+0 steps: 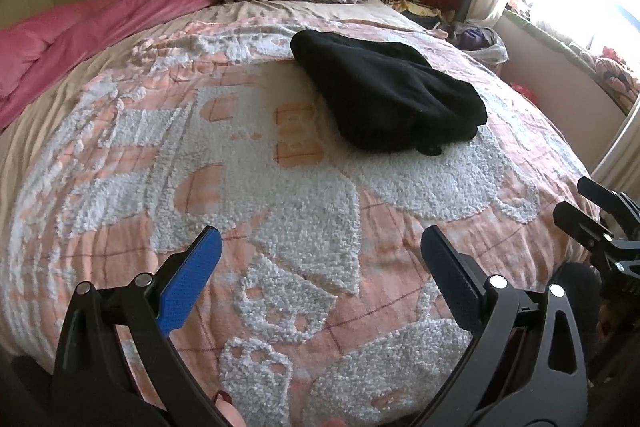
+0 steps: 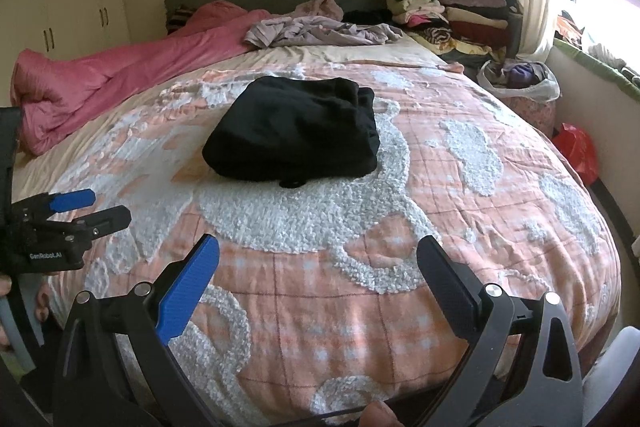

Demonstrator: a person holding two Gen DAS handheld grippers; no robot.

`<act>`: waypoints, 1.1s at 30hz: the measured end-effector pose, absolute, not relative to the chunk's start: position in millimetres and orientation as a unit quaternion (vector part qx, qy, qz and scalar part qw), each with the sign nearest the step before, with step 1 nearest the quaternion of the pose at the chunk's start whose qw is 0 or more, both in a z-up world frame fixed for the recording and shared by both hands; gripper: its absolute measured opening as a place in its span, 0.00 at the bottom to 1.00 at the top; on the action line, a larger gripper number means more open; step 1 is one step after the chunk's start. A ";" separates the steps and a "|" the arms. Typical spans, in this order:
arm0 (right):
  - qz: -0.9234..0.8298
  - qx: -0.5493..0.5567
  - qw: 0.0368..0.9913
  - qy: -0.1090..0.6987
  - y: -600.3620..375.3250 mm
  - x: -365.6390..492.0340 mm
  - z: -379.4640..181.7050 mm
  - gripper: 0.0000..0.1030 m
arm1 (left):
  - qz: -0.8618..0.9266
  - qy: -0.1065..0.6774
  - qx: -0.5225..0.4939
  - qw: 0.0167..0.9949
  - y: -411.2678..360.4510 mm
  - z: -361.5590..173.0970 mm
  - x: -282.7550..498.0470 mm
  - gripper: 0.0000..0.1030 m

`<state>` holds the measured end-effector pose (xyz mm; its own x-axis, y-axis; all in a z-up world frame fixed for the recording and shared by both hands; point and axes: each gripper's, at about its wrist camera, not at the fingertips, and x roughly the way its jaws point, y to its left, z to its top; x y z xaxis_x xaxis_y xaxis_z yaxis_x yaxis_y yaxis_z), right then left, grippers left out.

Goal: Fold small clothes

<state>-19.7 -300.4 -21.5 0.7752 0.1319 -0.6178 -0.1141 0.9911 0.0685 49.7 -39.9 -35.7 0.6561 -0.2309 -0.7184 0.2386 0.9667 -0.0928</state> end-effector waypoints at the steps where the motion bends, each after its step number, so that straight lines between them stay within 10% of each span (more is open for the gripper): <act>1: 0.067 0.013 0.942 0.330 -300.2 -19.5 -21.1 0.96 | -0.128 0.396 0.005 0.909 -39.9 -36.0 49.7 0.91; 33: 0.067 0.013 0.942 0.328 -298.6 -20.1 -17.1 0.96 | -0.112 0.393 0.008 0.913 -40.1 -30.9 46.8 0.91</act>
<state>-20.1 -298.6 -17.1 0.7758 0.1342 -0.6166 -0.1174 0.9908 0.0678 46.8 -40.1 -30.9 0.6664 -0.1974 -0.7190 0.2104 0.9749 -0.0726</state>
